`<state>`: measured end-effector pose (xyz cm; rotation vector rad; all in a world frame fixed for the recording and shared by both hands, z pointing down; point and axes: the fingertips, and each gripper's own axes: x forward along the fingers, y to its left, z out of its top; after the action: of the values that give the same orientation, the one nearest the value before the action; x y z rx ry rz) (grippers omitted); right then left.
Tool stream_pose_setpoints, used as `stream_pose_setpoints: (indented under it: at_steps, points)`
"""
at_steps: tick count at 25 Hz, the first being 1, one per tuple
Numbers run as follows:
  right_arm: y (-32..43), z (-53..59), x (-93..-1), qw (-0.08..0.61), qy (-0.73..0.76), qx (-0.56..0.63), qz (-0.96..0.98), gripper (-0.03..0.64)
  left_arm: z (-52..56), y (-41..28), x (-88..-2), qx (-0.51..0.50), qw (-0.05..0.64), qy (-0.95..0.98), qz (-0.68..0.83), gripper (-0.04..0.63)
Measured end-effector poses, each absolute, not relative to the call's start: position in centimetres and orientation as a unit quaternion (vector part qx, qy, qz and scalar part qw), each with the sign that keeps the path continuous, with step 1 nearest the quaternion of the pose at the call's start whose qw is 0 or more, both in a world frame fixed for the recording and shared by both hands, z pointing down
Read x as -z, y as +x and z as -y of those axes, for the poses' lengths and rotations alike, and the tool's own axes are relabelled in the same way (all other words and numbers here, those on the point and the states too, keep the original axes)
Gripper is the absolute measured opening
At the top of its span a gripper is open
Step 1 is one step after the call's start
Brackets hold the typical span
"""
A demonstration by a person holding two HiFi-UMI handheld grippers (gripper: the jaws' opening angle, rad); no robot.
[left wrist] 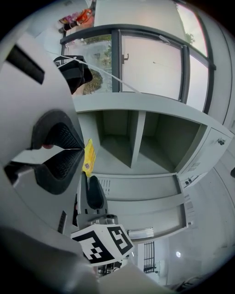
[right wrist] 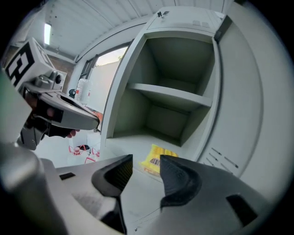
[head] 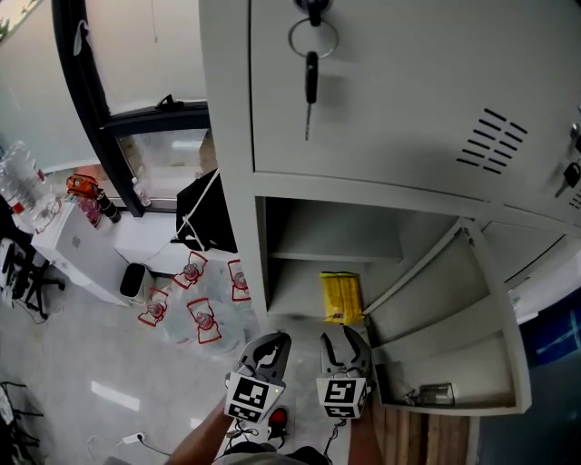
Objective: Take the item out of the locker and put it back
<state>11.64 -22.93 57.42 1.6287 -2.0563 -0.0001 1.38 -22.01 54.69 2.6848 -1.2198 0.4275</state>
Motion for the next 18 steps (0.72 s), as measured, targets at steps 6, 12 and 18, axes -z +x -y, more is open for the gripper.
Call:
stream_pose_setpoints:
  at_steps: [6, 12, 18]
  points:
    - [11.4, 24.7, -58.5, 0.296, 0.596, 0.016, 0.746, 0.295, 22.6, 0.9, -55.4, -0.149, 0.089, 0.896, 0.408, 0.023]
    - [12.0, 26.2, -60.1, 0.319, 0.603, 0.010, 0.731, 0.347, 23.0, 0.6, -55.7, -0.149, 0.095, 0.896, 0.407, 0.025]
    - [12.4, 27.4, -61.2, 0.339, 0.615, 0.010, 0.712, 0.345, 23.1, 0.2, -56.3, -0.153, 0.100, 0.894, 0.408, 0.025]
